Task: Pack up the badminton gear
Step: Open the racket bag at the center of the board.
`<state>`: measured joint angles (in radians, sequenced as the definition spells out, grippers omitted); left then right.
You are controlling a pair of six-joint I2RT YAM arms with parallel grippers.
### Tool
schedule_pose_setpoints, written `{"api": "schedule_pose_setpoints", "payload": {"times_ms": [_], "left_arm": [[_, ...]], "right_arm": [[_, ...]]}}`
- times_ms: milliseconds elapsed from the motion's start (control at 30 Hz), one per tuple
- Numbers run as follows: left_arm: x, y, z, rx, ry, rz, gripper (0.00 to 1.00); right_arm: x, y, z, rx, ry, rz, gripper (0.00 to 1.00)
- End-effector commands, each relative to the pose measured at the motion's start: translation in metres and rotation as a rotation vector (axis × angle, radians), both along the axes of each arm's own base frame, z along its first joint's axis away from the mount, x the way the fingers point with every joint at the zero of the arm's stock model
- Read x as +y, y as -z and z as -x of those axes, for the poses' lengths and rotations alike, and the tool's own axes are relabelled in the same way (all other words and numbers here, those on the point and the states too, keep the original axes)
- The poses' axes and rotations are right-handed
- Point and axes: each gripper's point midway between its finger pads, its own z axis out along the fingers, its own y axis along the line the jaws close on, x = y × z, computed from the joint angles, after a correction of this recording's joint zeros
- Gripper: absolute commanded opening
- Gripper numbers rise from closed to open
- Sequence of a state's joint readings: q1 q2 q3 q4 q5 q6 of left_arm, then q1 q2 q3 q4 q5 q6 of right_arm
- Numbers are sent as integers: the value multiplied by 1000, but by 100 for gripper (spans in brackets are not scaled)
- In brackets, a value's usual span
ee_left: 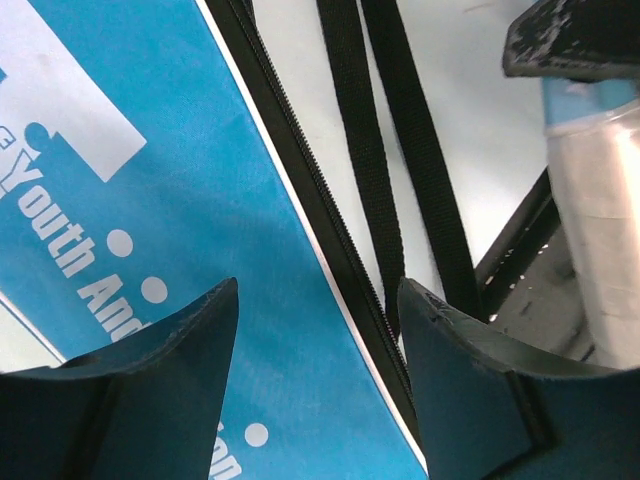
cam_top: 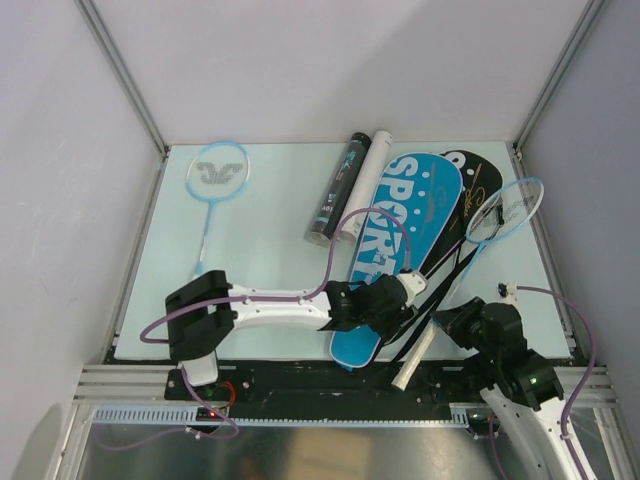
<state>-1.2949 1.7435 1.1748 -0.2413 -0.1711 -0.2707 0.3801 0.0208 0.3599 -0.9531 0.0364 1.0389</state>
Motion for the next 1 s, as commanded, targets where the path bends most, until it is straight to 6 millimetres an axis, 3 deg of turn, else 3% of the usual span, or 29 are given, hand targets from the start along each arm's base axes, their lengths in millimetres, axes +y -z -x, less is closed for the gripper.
{"api": "schedule_pose_setpoints", "payload": {"times_ms": [0, 167, 233, 300, 433, 467, 667, 967], "left_arm": [[-18, -10, -4, -46, 42, 32, 68], [-19, 0, -7, -68, 52, 1, 67], [-18, 4, -8, -73, 51, -11, 62], [-17, 5, -11, -84, 39, -19, 48], [-17, -10, -21, -130, 5, -1, 9], [-20, -16, -21, -130, 8, 15, 5], [-26, -42, -34, -36, -33, 122, 0], [-15, -73, -85, -43, -156, 198, 0]], "right_arm": [[3, -23, -6, -82, -2, -36, 0], [5, -26, -8, -96, -9, -40, 0], [5, -27, -8, -99, -11, -40, 0], [6, -28, -8, -103, -18, -42, 0], [14, -36, -10, -141, -63, -63, 0], [17, -40, -11, -158, -79, -71, 0], [37, -52, -18, -176, -162, -117, 0], [45, -44, -6, -94, -196, -162, 0]]}}
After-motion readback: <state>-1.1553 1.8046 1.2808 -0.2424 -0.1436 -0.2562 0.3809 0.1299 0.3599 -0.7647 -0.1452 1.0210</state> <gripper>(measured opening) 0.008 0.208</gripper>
